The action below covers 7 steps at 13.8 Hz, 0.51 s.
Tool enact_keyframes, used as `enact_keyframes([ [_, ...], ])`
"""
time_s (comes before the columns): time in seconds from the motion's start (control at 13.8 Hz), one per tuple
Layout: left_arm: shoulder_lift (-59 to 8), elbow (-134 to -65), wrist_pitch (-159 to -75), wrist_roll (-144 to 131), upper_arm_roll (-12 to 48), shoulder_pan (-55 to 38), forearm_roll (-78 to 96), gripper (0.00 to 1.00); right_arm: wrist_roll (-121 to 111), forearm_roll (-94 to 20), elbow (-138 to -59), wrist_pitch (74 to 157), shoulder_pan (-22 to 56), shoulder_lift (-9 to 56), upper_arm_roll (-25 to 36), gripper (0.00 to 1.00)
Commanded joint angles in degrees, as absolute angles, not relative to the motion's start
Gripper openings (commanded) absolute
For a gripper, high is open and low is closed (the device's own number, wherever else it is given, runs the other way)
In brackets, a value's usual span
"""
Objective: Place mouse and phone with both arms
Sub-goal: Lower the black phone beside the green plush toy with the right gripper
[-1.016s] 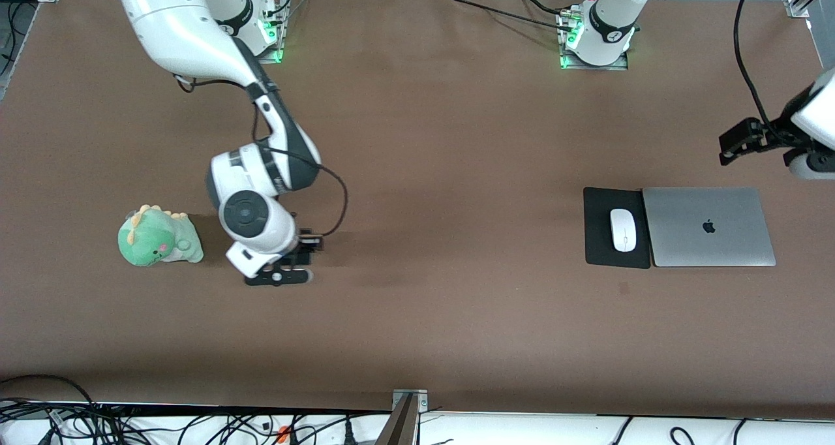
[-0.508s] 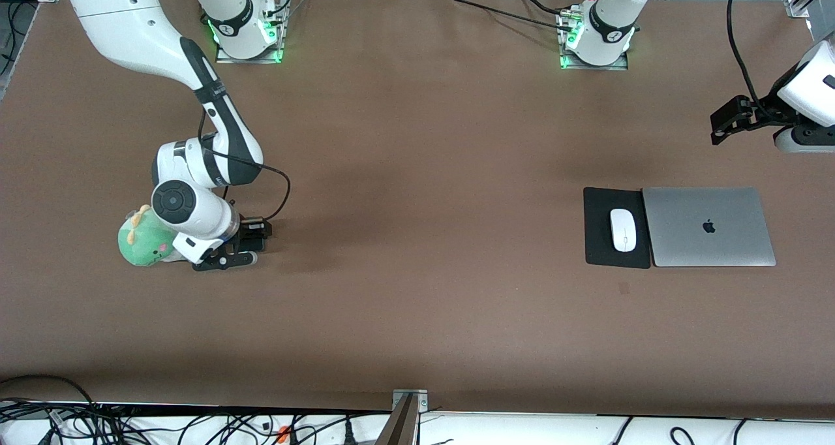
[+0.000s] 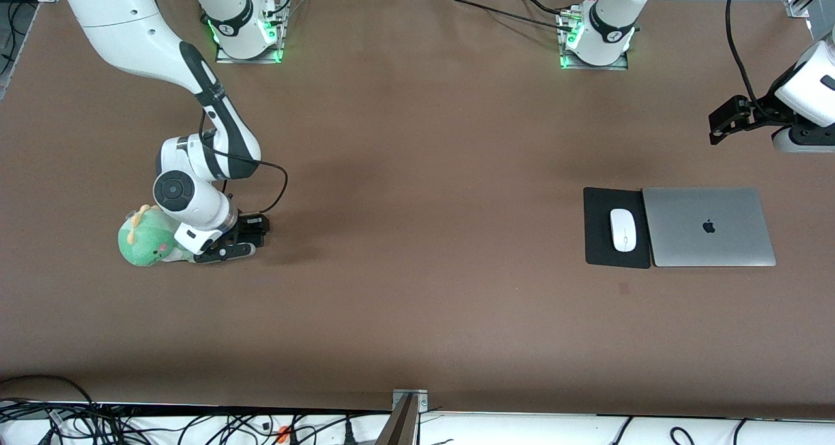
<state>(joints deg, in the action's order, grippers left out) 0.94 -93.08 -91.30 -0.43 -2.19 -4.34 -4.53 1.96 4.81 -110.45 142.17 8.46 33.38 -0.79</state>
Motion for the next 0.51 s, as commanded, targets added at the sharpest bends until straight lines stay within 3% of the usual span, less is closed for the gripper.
enact_keyframes([
  [0.0,2.0,-94.0,-91.4,0.5,-3.0,-5.1,-3.8,1.00,1.0,3.9,-112.0,143.1,7.1,31.6,-1.5,1.00],
  [0.44,2.0,-93.9,-91.3,0.5,-3.0,-5.0,-3.8,1.00,9.3,3.8,-109.9,134.2,7.7,22.6,-3.1,1.00],
])
